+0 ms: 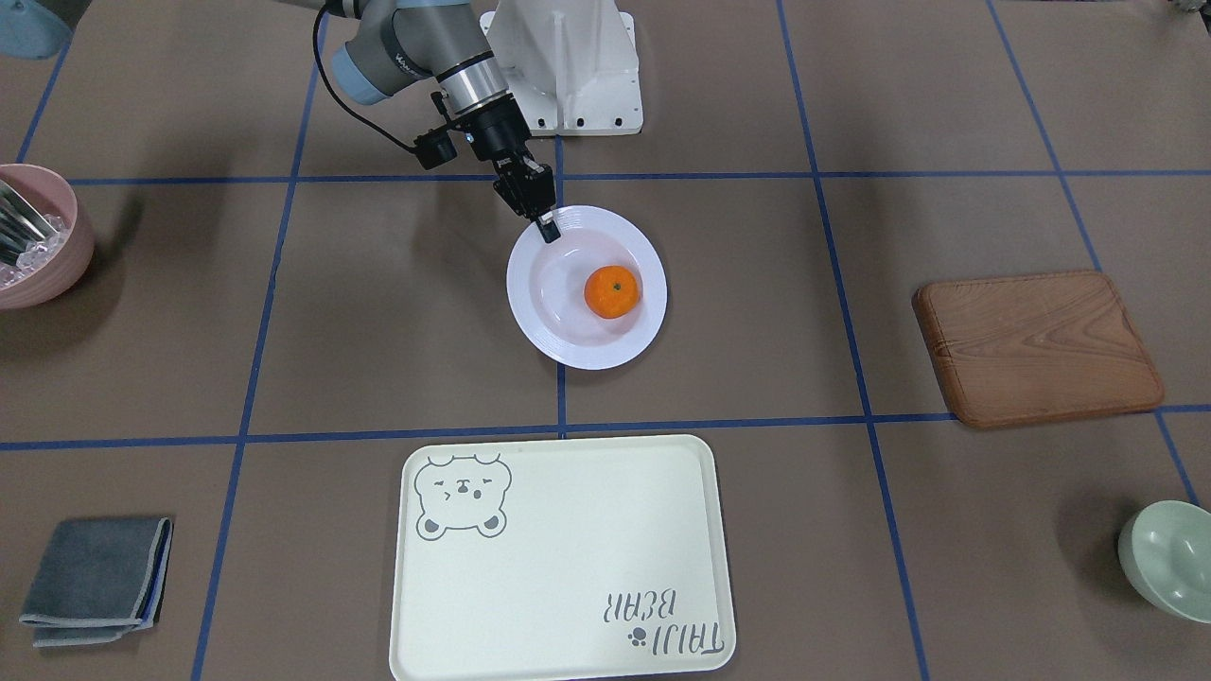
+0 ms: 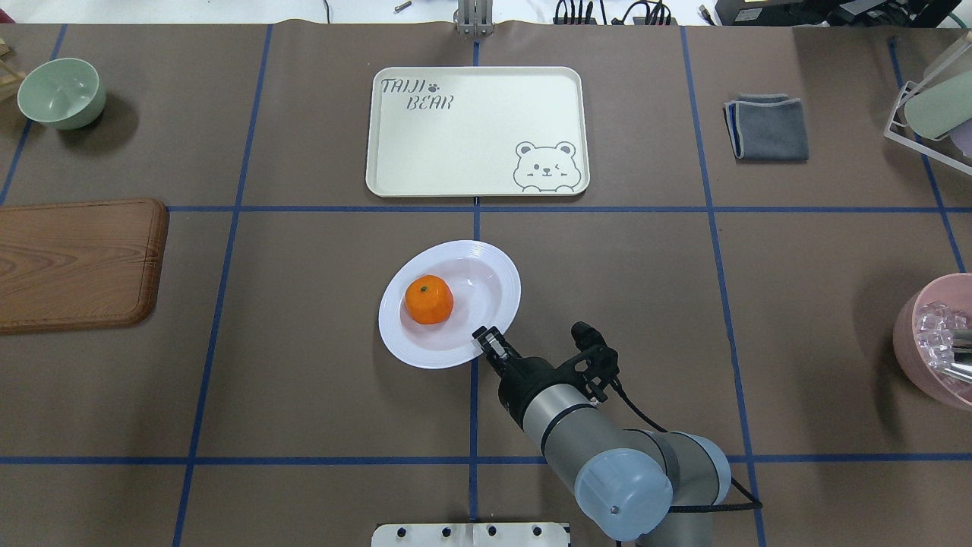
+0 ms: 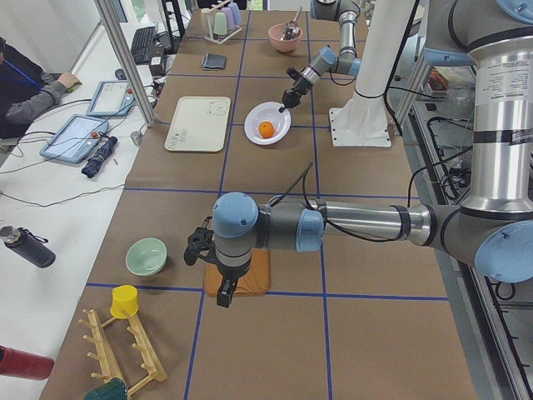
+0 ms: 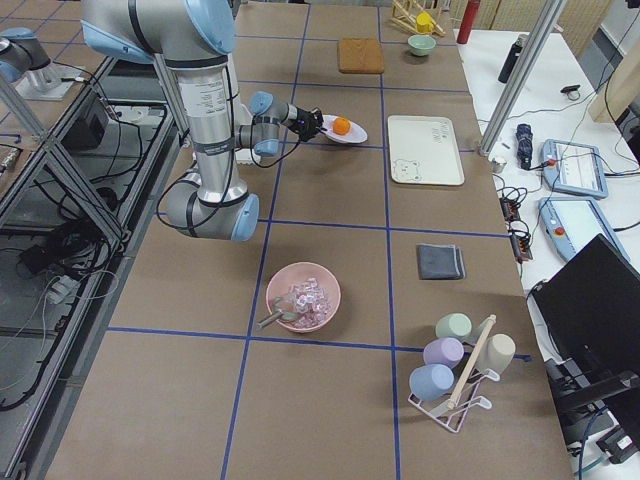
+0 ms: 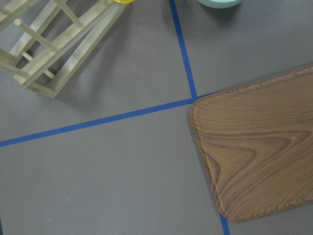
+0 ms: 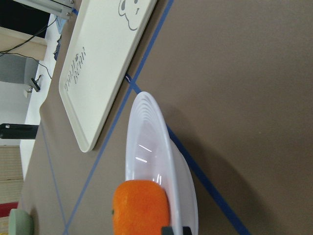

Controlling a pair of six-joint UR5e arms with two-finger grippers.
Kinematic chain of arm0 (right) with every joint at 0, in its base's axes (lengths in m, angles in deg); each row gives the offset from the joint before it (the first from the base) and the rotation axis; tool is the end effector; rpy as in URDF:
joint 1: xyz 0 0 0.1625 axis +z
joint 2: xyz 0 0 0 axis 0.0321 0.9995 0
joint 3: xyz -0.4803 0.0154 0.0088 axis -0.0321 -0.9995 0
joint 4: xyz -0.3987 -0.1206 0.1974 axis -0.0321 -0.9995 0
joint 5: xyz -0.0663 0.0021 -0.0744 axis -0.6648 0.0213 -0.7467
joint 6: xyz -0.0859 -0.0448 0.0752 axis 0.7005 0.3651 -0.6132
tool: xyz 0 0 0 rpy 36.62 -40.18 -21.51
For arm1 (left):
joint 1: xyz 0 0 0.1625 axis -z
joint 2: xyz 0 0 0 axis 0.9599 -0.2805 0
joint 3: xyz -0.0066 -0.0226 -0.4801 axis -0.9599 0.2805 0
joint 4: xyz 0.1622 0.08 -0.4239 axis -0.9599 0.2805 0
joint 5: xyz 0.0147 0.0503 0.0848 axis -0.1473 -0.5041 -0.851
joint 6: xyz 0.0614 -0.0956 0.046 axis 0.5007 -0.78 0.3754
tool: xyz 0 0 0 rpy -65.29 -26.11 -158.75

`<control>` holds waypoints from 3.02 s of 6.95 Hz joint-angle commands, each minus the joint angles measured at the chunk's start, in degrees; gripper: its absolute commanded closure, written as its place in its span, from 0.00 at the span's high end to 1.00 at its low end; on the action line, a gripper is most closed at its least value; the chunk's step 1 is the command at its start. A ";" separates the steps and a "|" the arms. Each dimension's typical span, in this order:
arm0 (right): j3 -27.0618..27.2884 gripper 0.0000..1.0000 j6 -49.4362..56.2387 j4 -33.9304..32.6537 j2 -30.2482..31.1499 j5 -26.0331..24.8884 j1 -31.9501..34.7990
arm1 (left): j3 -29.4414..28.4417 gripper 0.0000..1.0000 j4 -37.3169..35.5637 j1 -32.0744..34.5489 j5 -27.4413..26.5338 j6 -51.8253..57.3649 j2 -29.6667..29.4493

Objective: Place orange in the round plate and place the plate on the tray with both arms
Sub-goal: 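Carry the plate with the orange onto the cream bear tray with the right gripper, then lower the plate onto the tray and open the right gripper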

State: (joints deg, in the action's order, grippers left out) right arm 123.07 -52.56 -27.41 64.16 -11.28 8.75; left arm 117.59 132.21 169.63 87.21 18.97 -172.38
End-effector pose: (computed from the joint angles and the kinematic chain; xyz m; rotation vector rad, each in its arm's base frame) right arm -0.6627 -0.2839 0.2827 0.1417 -1.4999 1.0267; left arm -0.1018 -0.4975 0.6946 0.1925 0.7257 0.1590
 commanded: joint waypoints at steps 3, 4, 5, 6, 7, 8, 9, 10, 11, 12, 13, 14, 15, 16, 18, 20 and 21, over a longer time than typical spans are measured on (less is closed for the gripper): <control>0.19 0.00 -1.26 9.81 -0.35 -3.37 0.55 | 2.91 0.99 -0.08 0.15 0.06 -1.13 3.27; 0.10 0.00 -1.35 10.53 -0.61 -3.37 1.77 | 5.09 0.99 0.01 0.15 0.67 -6.10 5.19; 0.01 0.00 -1.35 10.28 -1.57 -3.20 4.13 | 7.02 0.99 0.01 0.15 1.20 -6.50 7.56; -0.25 0.00 -1.17 9.93 -1.84 -2.68 7.12 | 8.70 0.99 0.19 0.15 1.20 -6.24 9.85; -0.60 0.00 -1.35 6.88 -2.97 -0.50 10.28 | 9.67 0.99 0.36 0.15 1.20 -6.32 10.65; -1.65 0.00 -4.13 -0.46 -5.60 1.44 13.70 | 9.68 0.99 0.36 0.23 1.20 -6.24 10.66; -6.88 0.00 -9.64 -5.49 -10.06 1.72 16.61 | 9.59 0.99 0.36 0.24 1.20 -6.24 10.66; -17.03 0.00 -12.13 -5.72 -16.46 1.72 18.90 | 9.68 0.99 0.36 0.24 1.20 -6.32 10.57; -25.48 0.00 -15.20 -5.72 -21.57 1.81 20.92 | 9.68 0.99 0.36 0.24 1.20 -6.41 10.48; -28.79 0.00 -16.71 -5.72 -23.44 1.90 21.99 | 9.68 0.99 0.36 0.24 1.20 -6.50 10.40; -33.52 0.00 -19.17 -5.63 -25.73 1.38 22.17 | 9.59 0.99 0.36 0.15 1.20 -6.59 10.13; -36.96 0.00 -21.19 -5.54 -27.23 1.11 22.26 | 9.59 0.99 0.36 0.15 1.20 -6.59 9.96; -37.86 0.00 -21.91 -5.54 -27.24 0.67 22.18 | 9.51 0.99 0.36 0.15 1.20 -6.59 9.78; -38.31 0.23 -21.74 -5.72 -27.07 0.84 22.00 | 9.51 0.99 0.36 0.15 1.20 -6.59 9.78; -37.87 0.49 -19.47 -5.89 -27.24 1.19 20.78 | 9.50 0.99 0.36 0.06 1.20 -6.59 9.78; -33.95 1.00 0.12 -5.98 -25.68 6.25 20.07 | 9.42 0.99 0.36 0.15 1.20 -6.59 9.69; -28.78 1.00 9.11 -7.11 -22.88 9.95 20.15 | 9.33 0.99 0.36 0.06 1.20 -6.59 9.69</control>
State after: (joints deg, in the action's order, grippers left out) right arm 89.26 -54.71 -33.66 38.67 -5.53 28.98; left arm 127.01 132.58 169.75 88.41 12.38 -162.66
